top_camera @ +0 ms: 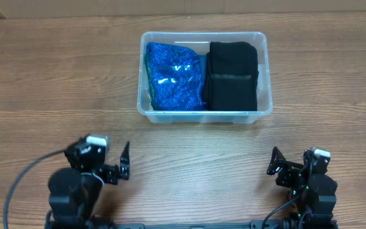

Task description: Pack container

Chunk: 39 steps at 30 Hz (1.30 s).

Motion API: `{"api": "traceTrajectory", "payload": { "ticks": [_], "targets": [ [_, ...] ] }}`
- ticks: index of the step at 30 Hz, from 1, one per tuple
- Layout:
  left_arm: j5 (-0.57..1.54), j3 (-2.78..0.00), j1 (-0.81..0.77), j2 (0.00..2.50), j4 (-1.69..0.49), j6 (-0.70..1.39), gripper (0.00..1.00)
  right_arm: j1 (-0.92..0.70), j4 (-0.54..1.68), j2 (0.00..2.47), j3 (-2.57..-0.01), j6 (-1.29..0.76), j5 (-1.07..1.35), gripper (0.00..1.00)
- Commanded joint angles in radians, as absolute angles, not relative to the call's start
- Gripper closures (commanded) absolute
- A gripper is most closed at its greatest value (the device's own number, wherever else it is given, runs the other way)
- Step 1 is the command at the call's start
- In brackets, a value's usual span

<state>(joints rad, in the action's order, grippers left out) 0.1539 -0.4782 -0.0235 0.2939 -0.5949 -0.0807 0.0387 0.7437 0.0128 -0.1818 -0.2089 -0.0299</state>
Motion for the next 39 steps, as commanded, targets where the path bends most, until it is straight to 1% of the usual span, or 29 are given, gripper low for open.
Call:
{"api": "traceTrajectory", "payload": {
  "ticks": [1, 3, 9, 13, 39],
  "targets": [
    [0.177, -0.368, -0.015, 0.159, -0.586, -0.07, 0.0, 0.041, 0.741, 0.003, -0.165, -0.208, -0.031, 0.0],
    [0.178, -0.299, -0.015, 0.096, -0.586, -0.055, 0.0, 0.041, 0.741, 0.003, -0.165, -0.208, -0.031, 0.0],
    [0.178, -0.209, -0.015, 0.033, -0.584, -0.044, 0.0, 0.041, 0.741, 0.003, -0.165, -0.208, -0.031, 0.0],
    [0.17, -0.143, -0.015, 0.003, -0.525, -0.014, 0.0, 0.041, 0.741, 0.003, -0.165, -0.208, -0.031, 0.0],
    [0.154, -0.143, -0.015, 0.004, -0.519, -0.015, 0.0, 0.041, 0.741, 0.003, -0.165, -0.208, -0.031, 0.0]
  ]
}}
